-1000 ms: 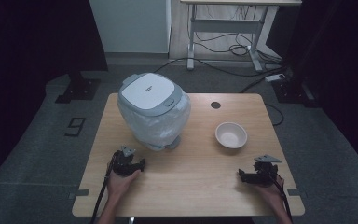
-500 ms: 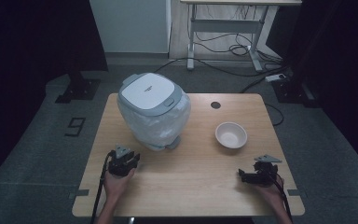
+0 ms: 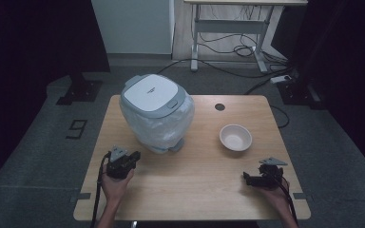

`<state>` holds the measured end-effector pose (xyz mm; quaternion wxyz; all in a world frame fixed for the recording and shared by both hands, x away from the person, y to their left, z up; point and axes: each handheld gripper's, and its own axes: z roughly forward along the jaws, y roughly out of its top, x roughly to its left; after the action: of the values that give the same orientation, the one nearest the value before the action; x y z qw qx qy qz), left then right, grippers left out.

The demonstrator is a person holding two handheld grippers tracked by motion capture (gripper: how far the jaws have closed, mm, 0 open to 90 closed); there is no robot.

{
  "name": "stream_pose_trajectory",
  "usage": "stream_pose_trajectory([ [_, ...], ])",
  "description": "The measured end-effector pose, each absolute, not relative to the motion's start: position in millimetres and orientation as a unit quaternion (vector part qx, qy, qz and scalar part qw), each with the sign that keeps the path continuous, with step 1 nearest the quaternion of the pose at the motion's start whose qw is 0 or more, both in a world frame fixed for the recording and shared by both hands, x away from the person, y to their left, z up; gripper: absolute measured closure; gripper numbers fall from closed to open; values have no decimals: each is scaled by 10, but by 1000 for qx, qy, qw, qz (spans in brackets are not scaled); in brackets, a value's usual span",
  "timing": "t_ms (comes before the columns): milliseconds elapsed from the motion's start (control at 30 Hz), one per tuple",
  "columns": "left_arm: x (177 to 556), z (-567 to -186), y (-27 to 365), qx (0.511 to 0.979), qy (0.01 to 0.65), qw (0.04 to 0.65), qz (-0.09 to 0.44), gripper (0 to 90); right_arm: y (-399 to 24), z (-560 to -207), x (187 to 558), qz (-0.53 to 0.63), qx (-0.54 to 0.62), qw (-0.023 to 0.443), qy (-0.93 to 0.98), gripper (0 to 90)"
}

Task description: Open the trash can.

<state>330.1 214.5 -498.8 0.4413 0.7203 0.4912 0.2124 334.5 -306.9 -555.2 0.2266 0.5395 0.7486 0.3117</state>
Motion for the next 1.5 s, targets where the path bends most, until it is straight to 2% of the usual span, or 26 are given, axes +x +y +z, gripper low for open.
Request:
stream_pose_trajectory([
  [267,3241,-4831,2118,717,471,469,211,897,-3069,-5552,3345,312,540,227,748,0],
  [733,3192,-4545,2129,702,454,515,190,900,-3069,-5552,3345,312,540,227,748,0],
  [1500,3241,-3875,2017,696,412,554,199,900,-3069,-5552,3345,312,540,227,748,0],
])
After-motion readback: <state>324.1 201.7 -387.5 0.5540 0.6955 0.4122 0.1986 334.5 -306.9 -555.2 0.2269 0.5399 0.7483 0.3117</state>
